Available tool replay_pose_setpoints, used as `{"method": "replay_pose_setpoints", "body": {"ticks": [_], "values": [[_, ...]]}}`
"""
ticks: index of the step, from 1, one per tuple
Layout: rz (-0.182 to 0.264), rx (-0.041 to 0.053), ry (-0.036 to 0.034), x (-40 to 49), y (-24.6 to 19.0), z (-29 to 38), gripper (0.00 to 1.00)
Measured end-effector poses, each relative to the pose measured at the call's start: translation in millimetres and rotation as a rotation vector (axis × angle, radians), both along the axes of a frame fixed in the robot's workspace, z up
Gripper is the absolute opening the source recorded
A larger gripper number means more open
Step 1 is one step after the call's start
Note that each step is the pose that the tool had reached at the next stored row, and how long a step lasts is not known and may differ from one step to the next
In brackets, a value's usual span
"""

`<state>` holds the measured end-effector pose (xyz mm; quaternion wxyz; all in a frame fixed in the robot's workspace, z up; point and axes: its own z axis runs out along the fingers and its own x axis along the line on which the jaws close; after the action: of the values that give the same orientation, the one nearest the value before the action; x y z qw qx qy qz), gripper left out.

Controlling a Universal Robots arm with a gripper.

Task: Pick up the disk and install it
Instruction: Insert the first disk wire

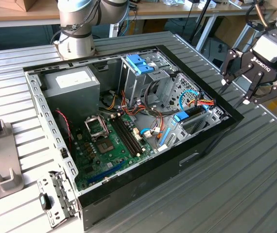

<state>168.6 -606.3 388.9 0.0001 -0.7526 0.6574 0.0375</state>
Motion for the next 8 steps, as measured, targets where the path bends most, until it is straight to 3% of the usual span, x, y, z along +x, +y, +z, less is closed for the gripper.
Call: {"method": "replay_pose_setpoints", "body": {"ticks": [8], "values": [[0.0, -0.0001, 0.0, -3.1, 0.9, -7.8, 0.54]]}}
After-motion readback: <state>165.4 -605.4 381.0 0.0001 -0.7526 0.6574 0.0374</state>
